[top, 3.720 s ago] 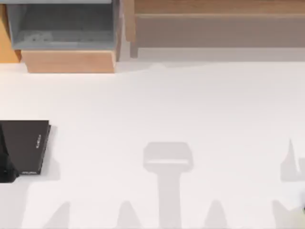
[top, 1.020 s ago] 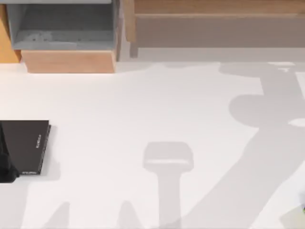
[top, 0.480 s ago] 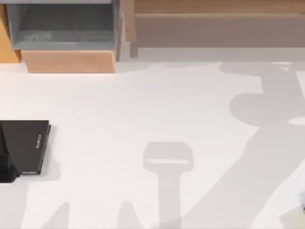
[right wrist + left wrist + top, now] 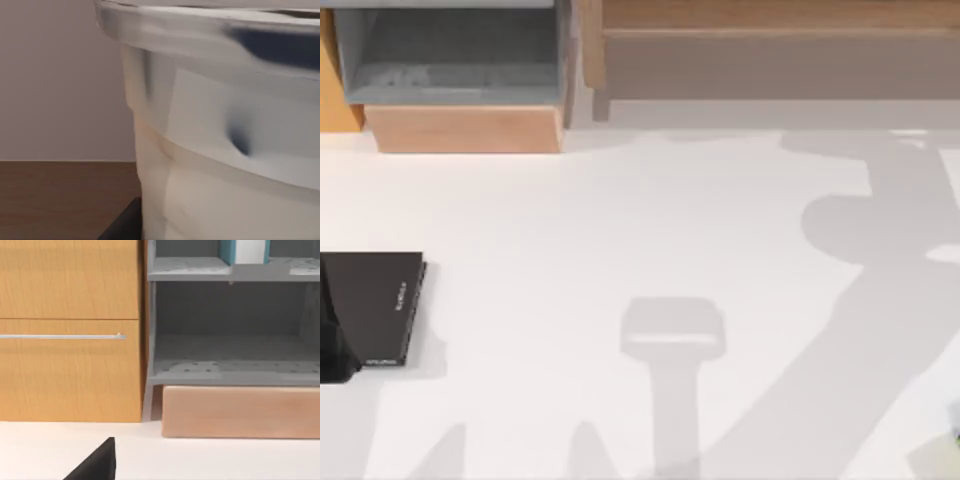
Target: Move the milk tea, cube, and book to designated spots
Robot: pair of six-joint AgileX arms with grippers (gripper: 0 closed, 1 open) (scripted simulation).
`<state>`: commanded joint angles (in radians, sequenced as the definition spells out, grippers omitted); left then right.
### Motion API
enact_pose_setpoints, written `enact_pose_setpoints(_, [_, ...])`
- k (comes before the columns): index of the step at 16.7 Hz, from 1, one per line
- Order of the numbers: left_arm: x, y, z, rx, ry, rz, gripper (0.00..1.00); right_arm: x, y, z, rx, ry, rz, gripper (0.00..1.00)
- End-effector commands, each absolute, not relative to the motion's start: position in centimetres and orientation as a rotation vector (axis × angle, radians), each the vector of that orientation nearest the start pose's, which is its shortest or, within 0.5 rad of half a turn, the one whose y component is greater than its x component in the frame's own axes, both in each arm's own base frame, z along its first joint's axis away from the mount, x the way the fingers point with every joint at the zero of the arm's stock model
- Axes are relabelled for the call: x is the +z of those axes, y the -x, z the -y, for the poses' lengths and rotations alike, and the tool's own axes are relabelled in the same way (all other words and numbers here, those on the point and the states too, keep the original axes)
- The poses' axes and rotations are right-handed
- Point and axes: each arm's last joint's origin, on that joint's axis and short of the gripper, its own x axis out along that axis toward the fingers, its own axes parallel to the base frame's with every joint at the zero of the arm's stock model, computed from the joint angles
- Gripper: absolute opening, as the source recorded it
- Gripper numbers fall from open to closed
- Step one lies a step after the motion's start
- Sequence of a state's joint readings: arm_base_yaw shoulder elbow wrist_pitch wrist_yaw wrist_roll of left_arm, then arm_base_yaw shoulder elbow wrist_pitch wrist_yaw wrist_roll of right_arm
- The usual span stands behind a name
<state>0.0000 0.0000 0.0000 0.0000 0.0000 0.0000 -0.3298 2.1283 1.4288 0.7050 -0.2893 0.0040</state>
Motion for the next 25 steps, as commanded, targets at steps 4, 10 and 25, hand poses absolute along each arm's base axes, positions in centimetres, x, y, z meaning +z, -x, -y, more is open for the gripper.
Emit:
enact_pose_setpoints(4, [16.0,-10.6,0.1,0.0,0.0,0.0,1.0,21.2,-46.7,14.5,-0.016,0.011,0.001,0.0])
enact_pose_setpoints(10, [16.0,-10.6,0.1,0.0,0.0,0.0,1.0,21.3,-46.6,14.6,-0.019,0.01,0.003,0.0])
enact_pose_setpoints(25, [16.0,-10.6,0.1,0.0,0.0,0.0,1.0,22.0,-39.0,14.3,-0.01,0.0,-0.007,0.0])
